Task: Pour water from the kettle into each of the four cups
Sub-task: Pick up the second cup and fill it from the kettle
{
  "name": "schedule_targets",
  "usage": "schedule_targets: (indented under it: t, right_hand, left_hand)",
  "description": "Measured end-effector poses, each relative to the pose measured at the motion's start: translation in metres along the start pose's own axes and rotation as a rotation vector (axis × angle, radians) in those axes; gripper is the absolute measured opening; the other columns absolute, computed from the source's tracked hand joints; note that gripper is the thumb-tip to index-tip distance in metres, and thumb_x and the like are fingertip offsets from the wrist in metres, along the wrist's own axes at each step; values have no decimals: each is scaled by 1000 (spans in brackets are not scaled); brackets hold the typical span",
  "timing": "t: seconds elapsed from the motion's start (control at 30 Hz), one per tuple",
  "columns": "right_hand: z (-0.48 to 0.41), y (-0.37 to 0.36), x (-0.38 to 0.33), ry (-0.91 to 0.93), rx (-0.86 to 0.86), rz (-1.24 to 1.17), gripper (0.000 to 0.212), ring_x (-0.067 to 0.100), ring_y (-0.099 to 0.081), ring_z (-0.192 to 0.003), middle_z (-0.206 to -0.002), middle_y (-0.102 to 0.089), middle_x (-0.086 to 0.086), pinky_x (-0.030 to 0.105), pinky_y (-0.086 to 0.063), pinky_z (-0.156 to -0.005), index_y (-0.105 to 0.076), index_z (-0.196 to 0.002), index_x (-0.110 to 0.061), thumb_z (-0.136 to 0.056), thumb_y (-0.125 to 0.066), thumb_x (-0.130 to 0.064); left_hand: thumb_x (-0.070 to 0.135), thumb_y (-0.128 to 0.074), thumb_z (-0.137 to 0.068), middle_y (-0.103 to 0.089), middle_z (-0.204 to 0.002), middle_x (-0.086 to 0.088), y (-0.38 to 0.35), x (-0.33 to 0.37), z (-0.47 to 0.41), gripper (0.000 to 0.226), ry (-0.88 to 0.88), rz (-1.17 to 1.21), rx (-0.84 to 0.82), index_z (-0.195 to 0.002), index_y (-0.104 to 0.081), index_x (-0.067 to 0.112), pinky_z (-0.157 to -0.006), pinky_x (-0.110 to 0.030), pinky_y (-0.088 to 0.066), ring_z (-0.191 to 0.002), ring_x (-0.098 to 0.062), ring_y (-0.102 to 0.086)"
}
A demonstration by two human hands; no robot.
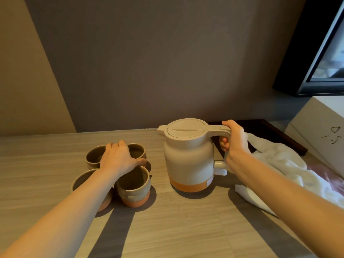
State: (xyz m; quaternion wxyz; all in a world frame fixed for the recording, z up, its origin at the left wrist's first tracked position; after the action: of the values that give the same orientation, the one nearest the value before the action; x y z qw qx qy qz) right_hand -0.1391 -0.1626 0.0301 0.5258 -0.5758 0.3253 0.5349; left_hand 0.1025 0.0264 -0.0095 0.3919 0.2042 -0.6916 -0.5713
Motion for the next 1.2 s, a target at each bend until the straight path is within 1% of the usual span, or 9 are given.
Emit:
schedule_targets:
  t: [0.17,0.27,0.4,0.47,0.57,0.67,0.77,0.97,1.2]
  right_hand:
    - [1,-1,0,-5,-13,7,22,8,-41,-47,-57,-57,-3,18,-34,-49,-63,-72,-13,-86,-60,-30]
    - [3,-2,-2,-1,-6,22,22,8,-42,-45,-57,-57,-3,18,-35,-48,-63,-74,-14,-86,-60,-31]
    - [5,-1,-4,-1,-7,26,22,7,-41,-42,-50,-55,-7,17,-34,-46,-61,-73,-14,-86,-60,-32]
    - [7,-1,-5,5,-8,31,21,7,-42,-42,-55,-57,-5,17,-34,-45,-62,-74,-14,-86,-60,-32]
    - [9,-1,-7,11,-6,33,21,8,-42,-42,-60,-58,-2,17,-34,-45,-63,-76,-13,-85,-60,-32]
    - [14,-1,-10,7,-6,24,22,8,-42,-42,-56,-58,-2,18,-34,-46,-64,-75,-12,-84,-60,-32]
    - [21,-1,-15,4,-6,-4,23,8,-40,-42,-49,-55,-5,19,-33,-45,-62,-70,-13,-83,-61,-31]
    - [42,0,-27,37,-19,-9,25,7,-38,-38,-45,-51,-4,19,-32,-43,-60,-66,-12,-83,-60,-31]
    - [78,4,-42,46,-25,10,28,8,-36,-40,-44,-48,-4,21,-31,-46,-59,-66,-12,-82,-60,-35]
  left_hand:
    - [65,-73,-66,-55,-126,-13,-7,-10,-8,85,40,65,-4,-125,-48,9,-96,-49,-43,-129,-35,-36]
    - [62,-76,-63,-58,-116,-10,-7,-12,-11,78,31,99,22,-116,-53,10,-90,-45,-46,-120,-31,-43]
    - [60,-80,-59,-59,-102,-6,-4,-12,-10,69,22,156,48,-102,-55,12,-82,-41,-51,-107,-26,-51]
    - [60,-81,-58,-60,-100,-5,-4,-14,-11,73,37,219,59,-106,-56,11,-80,-42,-53,-104,-24,-54]
    - [62,-79,-58,-62,-108,-7,1,-13,-12,82,59,342,120,-117,-54,11,-81,-43,-55,-103,-24,-57]
    - [50,-83,-65,-59,-120,-8,15,-5,-11,83,42,496,204,-130,-48,12,-83,-33,-50,-110,-24,-56]
    - [47,-82,-67,-51,-130,-7,31,2,-7,87,-1,621,286,-137,-41,16,-81,-30,-44,-114,-23,-52]
    - [43,-81,-70,-43,-138,-2,64,3,16,88,-40,803,392,-141,-32,25,-85,-29,-43,-118,-18,-44]
    - [39,-81,-72,-38,-141,2,82,-3,64,92,-72,972,373,-144,-23,37,-89,-34,-43,-113,-13,-39]
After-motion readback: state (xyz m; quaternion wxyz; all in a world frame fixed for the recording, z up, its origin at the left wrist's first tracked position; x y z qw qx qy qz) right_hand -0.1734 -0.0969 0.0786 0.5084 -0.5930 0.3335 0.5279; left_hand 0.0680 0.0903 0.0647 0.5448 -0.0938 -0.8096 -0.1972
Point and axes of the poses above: each hand's wrist, its own z-axis away from the middle knuckle, its own y-axis out of the back of the hand, x = y × z, the point moved 4 cm from there along -z, towards the middle knuckle
